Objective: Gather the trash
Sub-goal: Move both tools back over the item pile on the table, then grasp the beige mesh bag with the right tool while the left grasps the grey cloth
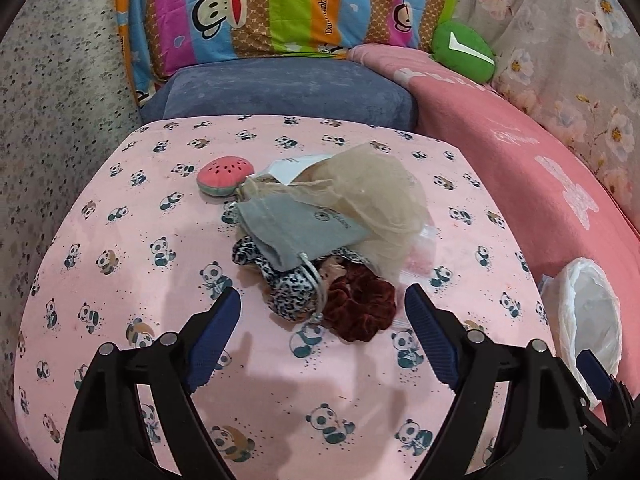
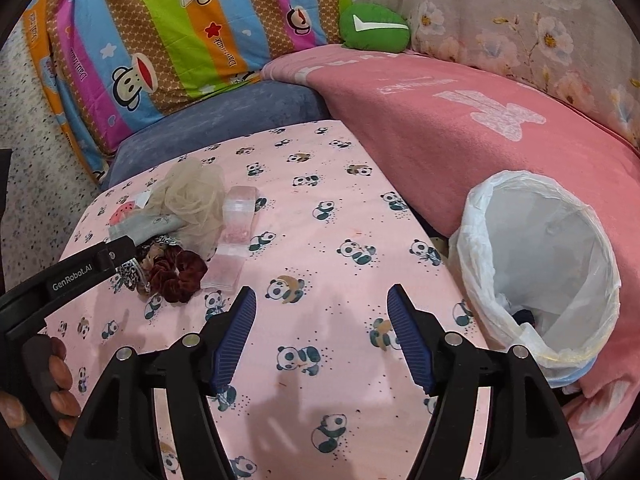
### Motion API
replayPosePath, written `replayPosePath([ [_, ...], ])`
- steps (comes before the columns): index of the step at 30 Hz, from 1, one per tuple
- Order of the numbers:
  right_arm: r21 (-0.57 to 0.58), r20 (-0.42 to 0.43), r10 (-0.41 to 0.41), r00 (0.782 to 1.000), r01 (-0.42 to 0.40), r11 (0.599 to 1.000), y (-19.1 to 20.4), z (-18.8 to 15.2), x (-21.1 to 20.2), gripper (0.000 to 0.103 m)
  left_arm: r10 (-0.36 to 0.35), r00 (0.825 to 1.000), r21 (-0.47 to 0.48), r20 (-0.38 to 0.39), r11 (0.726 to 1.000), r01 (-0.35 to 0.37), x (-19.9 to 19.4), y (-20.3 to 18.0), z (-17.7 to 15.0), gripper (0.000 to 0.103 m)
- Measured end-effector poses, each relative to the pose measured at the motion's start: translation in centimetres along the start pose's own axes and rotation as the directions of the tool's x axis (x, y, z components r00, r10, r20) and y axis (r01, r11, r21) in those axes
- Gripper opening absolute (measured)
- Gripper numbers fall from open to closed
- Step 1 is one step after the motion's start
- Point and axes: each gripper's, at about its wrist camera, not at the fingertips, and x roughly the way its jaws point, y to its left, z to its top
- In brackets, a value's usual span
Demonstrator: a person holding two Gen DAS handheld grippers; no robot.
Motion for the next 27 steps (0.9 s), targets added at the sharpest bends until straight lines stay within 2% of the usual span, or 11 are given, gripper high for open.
replayPosePath([
  [10,-0.041,-0.011,0.037,0.999,-0.037,0.998,3.8,1.7,3.1,0.066,0.038,0.999,-0.066,-0.004,0.997,-0.038,2.1,4.4,2.3,0.08],
  [14,-0.048,-0.018,0.046,0.999,-0.046,0.998,4.9,2.5,4.5,0.066,0.024,1.0,-0.074,-0.005,0.997,-0.025,3.3,5.0,3.6,0.078],
  [20,-0.049,-0.034,0.053,0.998,-0.055,0.997,6.4,3.6,6.8,0.066,-0.005,0.999,-0.088,-0.045,0.996,0.001,5.8,5.7,4.9,0.073],
  [27,-0.024,-0.025,0.137,0.99,-0.137,0.99,8.4,6.5,8.6,0.066,-0.03,0.999,-0.11,-0.045,0.994,0.025,6.8,6.3,5.9,0.073],
])
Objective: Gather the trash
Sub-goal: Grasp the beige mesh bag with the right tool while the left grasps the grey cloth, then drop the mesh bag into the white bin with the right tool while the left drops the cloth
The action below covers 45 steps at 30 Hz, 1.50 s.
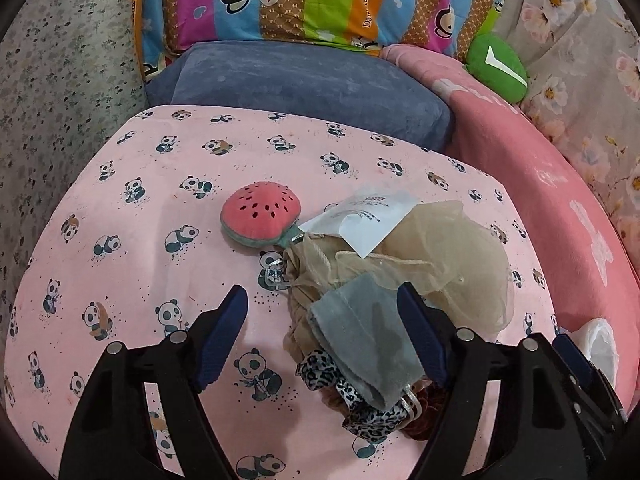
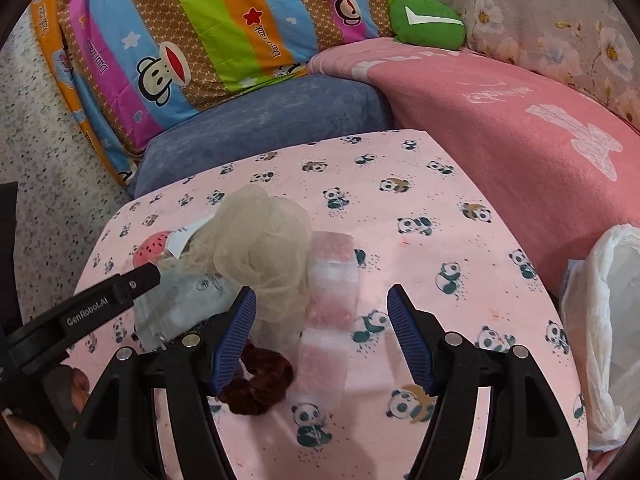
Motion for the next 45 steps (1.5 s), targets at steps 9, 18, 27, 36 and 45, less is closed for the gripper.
replayPosePath([
  [9,-0.025,-0.054,0.043,0.998,-0.044,0.999,2.3,0.5,4.3,0.034,-0.041,0.998,0.05,-0.048,0.998,0.044,1.8,-0.6,0.4,0.034],
  [18,-0.033,0.005,0.093,0.996,-0.093,0.995,2.5,1.5,0.8,0.003,-0.07,0.998,0.043,0.007,0.997,0.07,-1.0,-1.0,0.5,0.011],
  [27,-0.02,0.168,0.087,0.982,-0.085,0.996,0.9,3.8,-6.9,0.003,-0.113,0.989,0.065,0.091,0.992,0.107,-7.0,-3.2,0.7,0.011],
  [36,0.045,0.27,0.027,0.962,-0.041,0.998,-4.1,3.9,-13.9,0.002,-0.138,0.981,0.117,0.135,0.986,0.122,-11.6,-7.0,-0.4,0.011],
  [45,0.152,0.307,-0.079,0.948,0.033,0.988,-12.0,1.9,-19.1,0.002,-0.21,0.972,0.206,0.107,0.961,0.185,-13.6,-13.8,-3.1,0.01],
])
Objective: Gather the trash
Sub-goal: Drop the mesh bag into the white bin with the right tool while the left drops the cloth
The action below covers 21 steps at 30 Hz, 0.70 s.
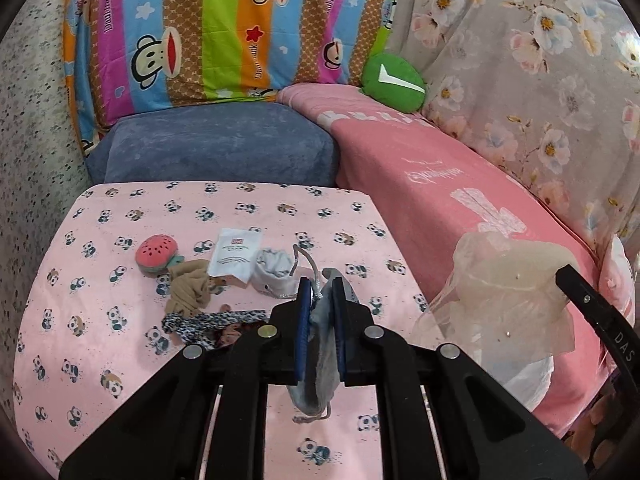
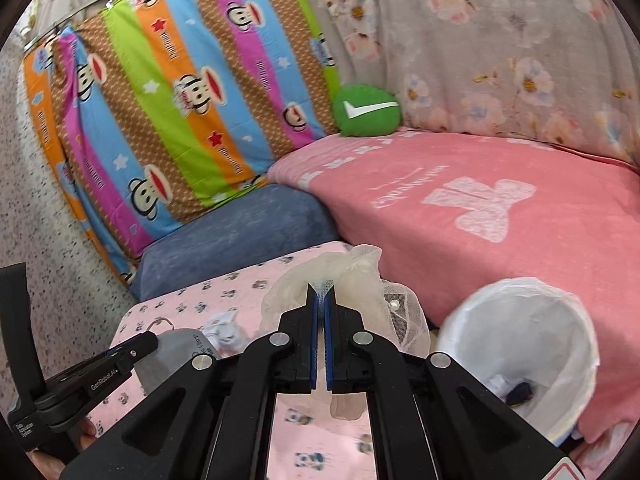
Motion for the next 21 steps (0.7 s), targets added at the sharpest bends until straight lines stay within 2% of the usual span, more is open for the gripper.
replayPosePath([
  [10,0.084,0.016,-0.156,0.988,0.154,0.984,-9.5,-0.3,-3.6,0.002,-0.127,0.99,0.095,-0.068,0.987,0.133,1.5,-9.9,-2.1,0.01],
  [14,0.12,0.018,-0.204,0.979,0.2,0.972,-12.9,-0.4,-4.6,0.002,-0.175,0.979,0.134,-0.107,0.973,0.189,2.5,-14.1,-3.0,0.01],
  [21,0.144,0.003,-0.251,0.968,0.248,0.958,-16.4,-0.9,-5.0,0.002,-0.24,0.958,0.186,-0.155,0.945,0.267,3.9,-19.9,-3.9,0.01],
])
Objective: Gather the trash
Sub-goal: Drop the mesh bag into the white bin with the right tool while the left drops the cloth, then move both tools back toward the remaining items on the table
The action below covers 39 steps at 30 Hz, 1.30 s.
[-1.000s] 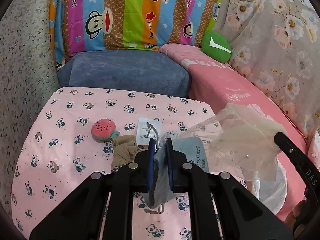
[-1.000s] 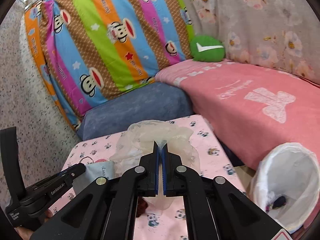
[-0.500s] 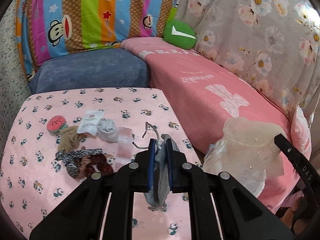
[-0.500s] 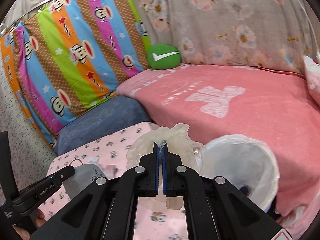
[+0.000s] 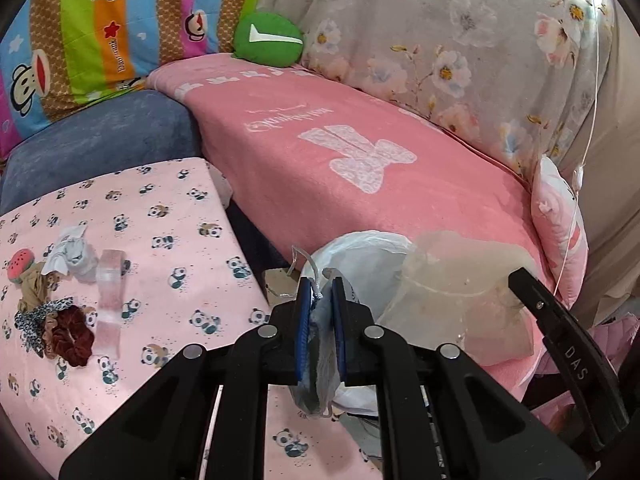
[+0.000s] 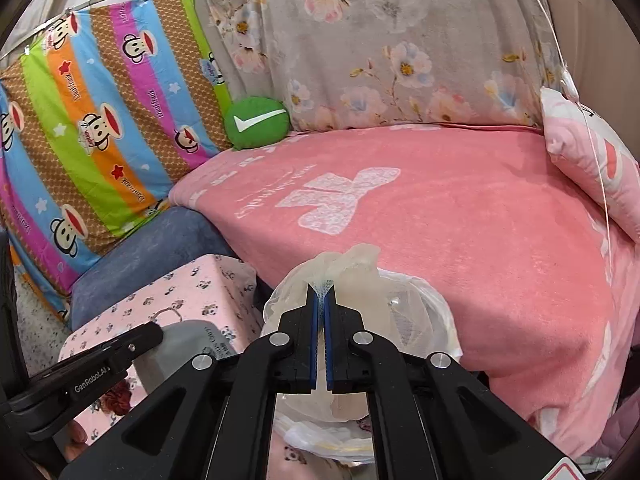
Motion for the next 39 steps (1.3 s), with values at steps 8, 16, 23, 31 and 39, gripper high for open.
replayPosePath([
  [8,0.011,-0.029,-0.043,0.999,0.043,0.999,-1.9,-0.8,1.4,0.011,-0.061,0.998,0.017,-0.026,0.998,0.061,3.0,-3.3,-0.1,0.024],
  [16,-0.009,-0.051,-0.082,0.995,0.082,0.997,-2.1,-2.1,2.2,0.042,0.024,1.0,0.008,-0.013,1.0,-0.024,3.3,-2.1,-1.1,0.066],
  [23,-0.03,-0.074,-0.055,0.996,0.053,0.998,-0.7,-3.1,2.5,0.042,0.08,0.997,-0.007,-0.006,0.997,-0.08,2.3,0.3,-1.9,0.066],
  [31,-0.074,-0.097,-0.035,0.995,0.028,0.997,1.9,-4.5,2.3,0.044,0.123,0.992,-0.029,-0.008,0.992,-0.123,1.1,2.8,-2.8,0.066],
  [39,-0.098,-0.118,-0.022,0.993,0.01,0.995,3.6,-5.6,2.2,0.044,0.154,0.988,-0.049,-0.006,0.987,-0.154,-0.1,4.8,-3.7,0.066],
])
